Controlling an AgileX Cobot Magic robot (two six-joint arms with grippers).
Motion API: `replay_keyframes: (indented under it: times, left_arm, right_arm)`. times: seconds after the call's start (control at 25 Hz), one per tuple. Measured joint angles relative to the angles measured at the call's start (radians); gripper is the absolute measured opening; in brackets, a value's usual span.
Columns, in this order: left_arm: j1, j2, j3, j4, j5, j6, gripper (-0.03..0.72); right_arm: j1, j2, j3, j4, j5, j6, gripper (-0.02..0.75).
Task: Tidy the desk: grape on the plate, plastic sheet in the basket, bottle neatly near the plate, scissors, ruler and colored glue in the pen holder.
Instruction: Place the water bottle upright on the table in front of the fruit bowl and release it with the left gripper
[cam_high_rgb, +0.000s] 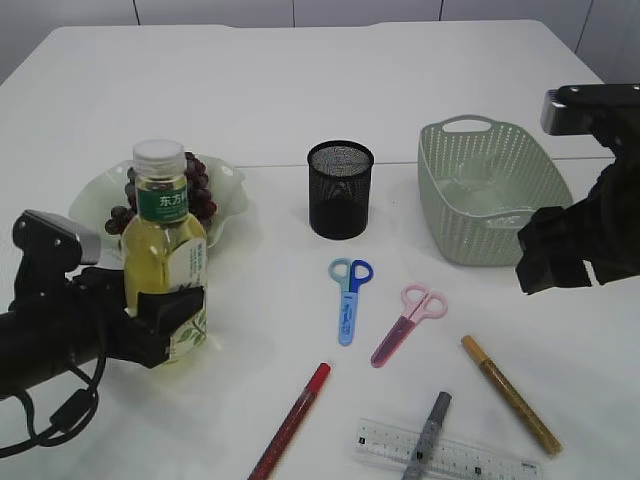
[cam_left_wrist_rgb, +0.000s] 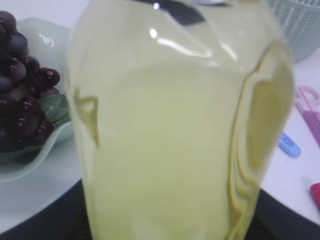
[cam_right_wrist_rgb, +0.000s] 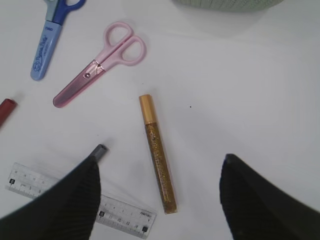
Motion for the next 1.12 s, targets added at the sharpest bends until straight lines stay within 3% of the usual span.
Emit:
replay_keyframes:
  times: [0.48, 0.6, 0.92, 1.12]
  left_arm:
    - [0.000, 0.188, -0.113, -0.009, -0.087, 0.047, 0.437]
    - [0.000, 0.227, -0.121, -0.052, -0.136, 0.076, 0.438]
    - [0.000, 0.220, -0.122, -0.091, -0.115, 0.088, 0.577]
    - [0.000, 0.143, -0.122, -0.087, -0.084, 0.088, 0.598]
  right_arm:
    - [0.000, 0.000, 0.000, -0.016, 0.000, 0.000, 0.544]
    - [0.000, 0.000, 0.000, -0.018, 0.000, 0.000, 0.544]
    - [0.000, 0.000, 0.000, -0.023, 0.000, 0.000, 0.545]
    - [0.000, 0.000, 0.000, -0.023, 0.000, 0.000, 0.545]
